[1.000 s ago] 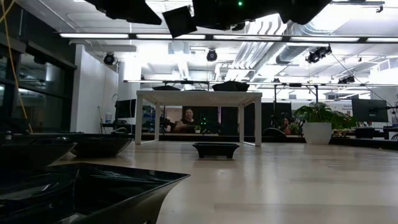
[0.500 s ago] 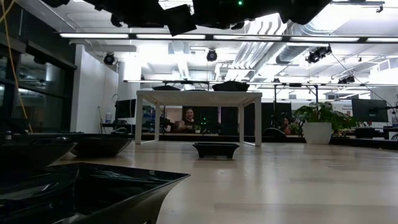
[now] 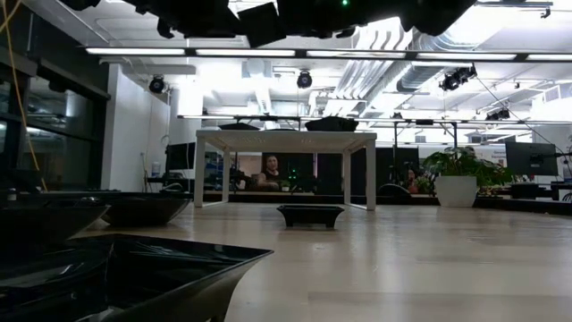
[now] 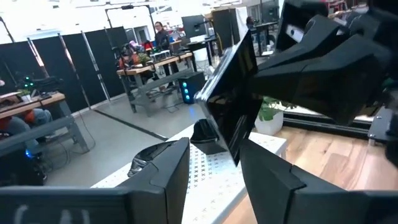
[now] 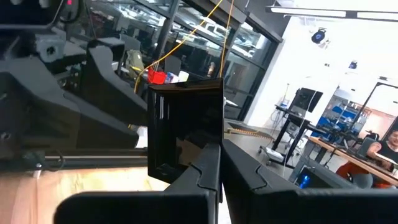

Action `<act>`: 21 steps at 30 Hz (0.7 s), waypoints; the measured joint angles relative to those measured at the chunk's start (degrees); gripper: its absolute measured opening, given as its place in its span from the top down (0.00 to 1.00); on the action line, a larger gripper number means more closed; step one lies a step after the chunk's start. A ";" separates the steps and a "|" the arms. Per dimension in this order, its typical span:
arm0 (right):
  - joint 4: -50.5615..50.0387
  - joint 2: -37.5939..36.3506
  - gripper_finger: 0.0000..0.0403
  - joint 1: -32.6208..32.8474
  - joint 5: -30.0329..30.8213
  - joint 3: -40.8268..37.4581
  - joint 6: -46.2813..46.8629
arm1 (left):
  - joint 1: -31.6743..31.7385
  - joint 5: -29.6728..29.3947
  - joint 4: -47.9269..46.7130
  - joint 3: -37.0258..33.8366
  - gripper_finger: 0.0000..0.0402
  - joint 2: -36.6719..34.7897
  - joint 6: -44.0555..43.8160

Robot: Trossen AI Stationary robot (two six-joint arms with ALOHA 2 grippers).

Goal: Pick & Place Mini shaped plates
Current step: Stack the black square plate on top of the black square plate on the shelf

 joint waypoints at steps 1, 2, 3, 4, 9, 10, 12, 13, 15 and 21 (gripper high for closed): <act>-0.12 0.00 0.99 -0.20 -0.29 0.00 0.00 | 0.00 0.00 0.45 -0.02 0.66 0.00 0.18; -0.13 -0.02 0.99 -0.34 -0.76 0.00 0.02 | 0.00 0.00 0.85 0.00 0.66 0.00 0.22; -0.12 0.00 0.99 -0.54 -1.11 0.00 0.04 | 0.00 0.00 1.14 0.00 0.66 0.00 0.24; -0.11 0.00 0.98 -0.66 -1.10 0.00 0.05 | 0.00 0.00 1.21 0.00 0.66 0.00 0.33; 0.48 -0.02 0.99 -0.70 -2.79 0.00 0.01 | 0.00 -0.07 1.88 0.00 0.66 0.00 0.34; 0.48 -0.02 0.99 -0.77 -3.34 0.00 0.01 | 0.00 -0.09 2.43 0.00 0.66 0.00 0.33; 0.46 -0.01 0.99 -0.97 -3.74 0.00 0.01 | 0.25 -0.08 3.69 0.00 0.66 0.00 0.33; 0.66 -0.02 0.99 -1.13 -3.69 0.00 0.00 | 0.62 0.18 4.23 0.00 0.66 0.00 0.31; 1.41 -0.02 0.99 -1.49 -3.82 0.00 0.00 | 1.33 1.98 4.66 0.00 0.66 0.00 -0.14; 1.85 -0.02 0.98 -2.30 -4.70 0.00 -0.39 | 3.11 4.36 4.67 0.00 0.66 0.00 -1.21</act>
